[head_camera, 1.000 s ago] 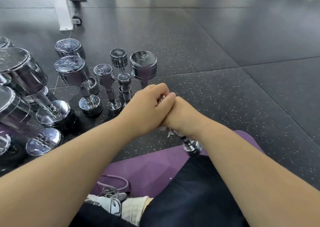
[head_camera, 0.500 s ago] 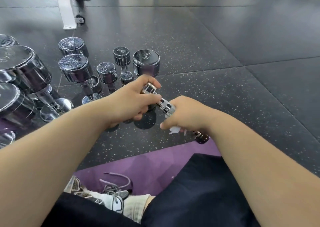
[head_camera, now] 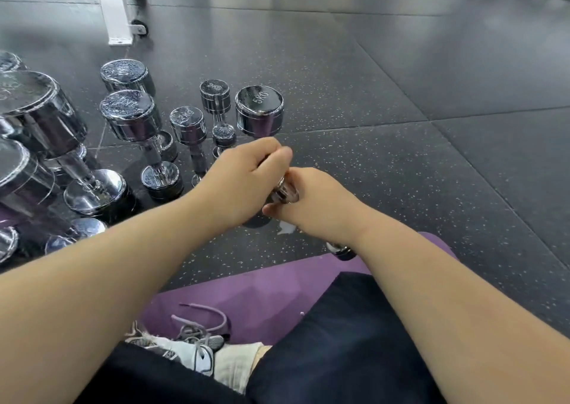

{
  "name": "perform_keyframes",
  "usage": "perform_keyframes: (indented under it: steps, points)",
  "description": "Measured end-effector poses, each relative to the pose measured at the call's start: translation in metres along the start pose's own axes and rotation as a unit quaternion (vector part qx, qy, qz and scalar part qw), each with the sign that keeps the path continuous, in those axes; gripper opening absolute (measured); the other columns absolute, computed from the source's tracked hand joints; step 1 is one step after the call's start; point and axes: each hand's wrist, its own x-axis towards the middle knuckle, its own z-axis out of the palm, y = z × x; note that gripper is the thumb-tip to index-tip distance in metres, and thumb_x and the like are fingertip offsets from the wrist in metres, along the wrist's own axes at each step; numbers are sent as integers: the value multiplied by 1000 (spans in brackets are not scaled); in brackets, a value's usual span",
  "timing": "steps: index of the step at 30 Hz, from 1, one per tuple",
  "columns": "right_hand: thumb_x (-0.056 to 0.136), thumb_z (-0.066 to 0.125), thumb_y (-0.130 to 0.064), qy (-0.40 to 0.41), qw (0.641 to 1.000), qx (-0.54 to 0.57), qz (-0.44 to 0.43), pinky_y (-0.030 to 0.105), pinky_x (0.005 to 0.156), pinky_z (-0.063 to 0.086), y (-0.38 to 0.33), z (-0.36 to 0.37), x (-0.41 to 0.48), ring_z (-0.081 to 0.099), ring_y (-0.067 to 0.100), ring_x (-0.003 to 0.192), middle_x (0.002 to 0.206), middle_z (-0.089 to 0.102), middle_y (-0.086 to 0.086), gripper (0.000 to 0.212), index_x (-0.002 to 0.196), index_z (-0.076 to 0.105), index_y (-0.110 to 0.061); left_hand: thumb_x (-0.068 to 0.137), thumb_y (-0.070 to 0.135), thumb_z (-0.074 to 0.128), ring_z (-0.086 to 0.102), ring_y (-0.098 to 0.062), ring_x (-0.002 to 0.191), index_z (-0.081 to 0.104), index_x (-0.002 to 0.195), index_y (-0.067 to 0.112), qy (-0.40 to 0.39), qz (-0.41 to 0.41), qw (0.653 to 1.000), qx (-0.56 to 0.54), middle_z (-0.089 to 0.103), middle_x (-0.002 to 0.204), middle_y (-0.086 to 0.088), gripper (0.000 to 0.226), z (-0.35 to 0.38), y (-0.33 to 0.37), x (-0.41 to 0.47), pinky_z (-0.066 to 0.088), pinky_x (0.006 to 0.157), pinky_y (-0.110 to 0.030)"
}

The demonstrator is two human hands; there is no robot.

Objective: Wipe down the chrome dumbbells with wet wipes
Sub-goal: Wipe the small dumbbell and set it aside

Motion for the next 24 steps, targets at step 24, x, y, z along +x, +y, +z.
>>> perform_keyframes:
  steps: [24]
  points:
    - [92,55,-20,89,973,-210,29,35,76,36,-15,12,1,57,30,100,107,61,5,14,104,48,-16,82,30,60,36,-17,44,55,67,14,138,-318,908,-233,45,55,-2,22,4,-8,8,30,43,-19]
